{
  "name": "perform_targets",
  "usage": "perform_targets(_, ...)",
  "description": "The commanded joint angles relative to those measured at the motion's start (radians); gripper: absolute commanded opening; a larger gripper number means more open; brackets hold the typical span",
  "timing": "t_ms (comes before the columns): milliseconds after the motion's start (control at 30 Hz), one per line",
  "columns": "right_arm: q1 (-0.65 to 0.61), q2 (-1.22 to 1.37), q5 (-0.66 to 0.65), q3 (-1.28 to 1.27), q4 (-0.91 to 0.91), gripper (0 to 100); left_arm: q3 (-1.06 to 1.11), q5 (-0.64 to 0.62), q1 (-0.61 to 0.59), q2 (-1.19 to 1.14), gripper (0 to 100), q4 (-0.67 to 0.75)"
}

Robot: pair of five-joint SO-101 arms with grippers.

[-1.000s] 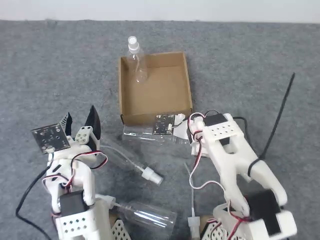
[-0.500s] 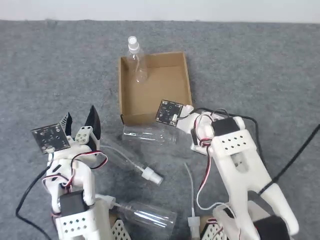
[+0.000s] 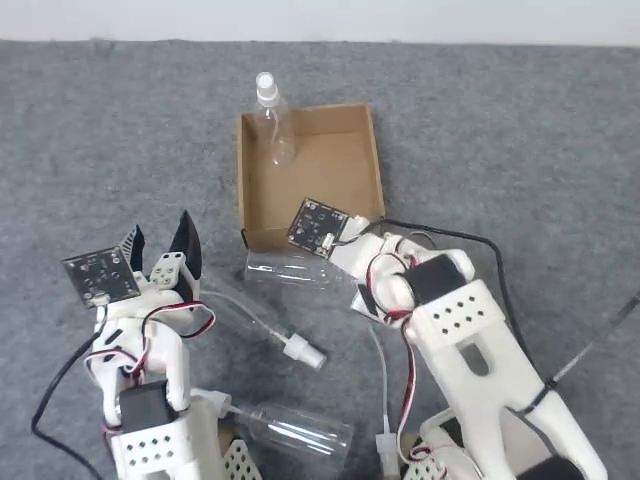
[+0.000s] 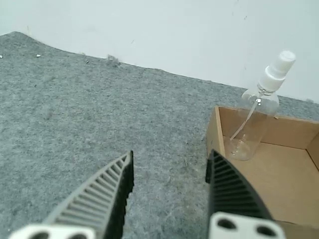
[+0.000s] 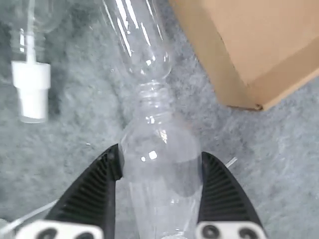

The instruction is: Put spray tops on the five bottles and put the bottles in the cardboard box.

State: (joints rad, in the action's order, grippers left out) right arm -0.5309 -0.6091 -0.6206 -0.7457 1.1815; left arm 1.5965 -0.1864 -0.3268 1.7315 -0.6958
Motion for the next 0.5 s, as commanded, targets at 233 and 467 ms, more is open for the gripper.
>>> perform_targets(233, -0.033, -0.166, 0.213, -0.031, 0.028, 6.1, -0.008, 0.008, -0.003, 0.015, 22, 0.035)
perform_targets(467, -0.025, -0.332, 0.288, -0.117, 0.035, 6.1, -0.008, 0.008, -0.003, 0.015, 22, 0.035)
